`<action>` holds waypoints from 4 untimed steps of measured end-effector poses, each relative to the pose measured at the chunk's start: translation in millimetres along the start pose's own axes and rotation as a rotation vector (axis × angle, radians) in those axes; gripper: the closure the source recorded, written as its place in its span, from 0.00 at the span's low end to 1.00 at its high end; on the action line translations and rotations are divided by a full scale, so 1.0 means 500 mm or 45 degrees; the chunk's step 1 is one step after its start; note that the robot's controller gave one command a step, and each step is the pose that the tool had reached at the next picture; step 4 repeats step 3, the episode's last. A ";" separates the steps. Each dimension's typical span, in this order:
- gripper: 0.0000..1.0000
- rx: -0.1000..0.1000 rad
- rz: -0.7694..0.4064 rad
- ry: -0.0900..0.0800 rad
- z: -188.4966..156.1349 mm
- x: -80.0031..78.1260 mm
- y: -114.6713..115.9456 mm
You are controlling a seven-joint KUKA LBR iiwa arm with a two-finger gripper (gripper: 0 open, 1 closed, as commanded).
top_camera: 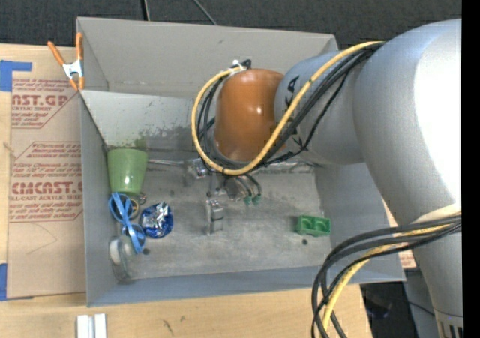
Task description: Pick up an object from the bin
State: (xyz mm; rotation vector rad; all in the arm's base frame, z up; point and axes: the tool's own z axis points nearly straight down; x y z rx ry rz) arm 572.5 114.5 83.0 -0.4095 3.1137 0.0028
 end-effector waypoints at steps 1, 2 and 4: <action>0.00 0.003 -0.139 0.006 0.027 -0.006 0.169; 1.00 0.001 -0.136 0.001 0.027 -0.008 0.166; 1.00 0.002 -0.243 -0.014 -0.298 -0.030 0.182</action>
Offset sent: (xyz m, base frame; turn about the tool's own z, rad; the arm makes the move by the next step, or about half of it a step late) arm -0.0175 0.0805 -0.0130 -0.1064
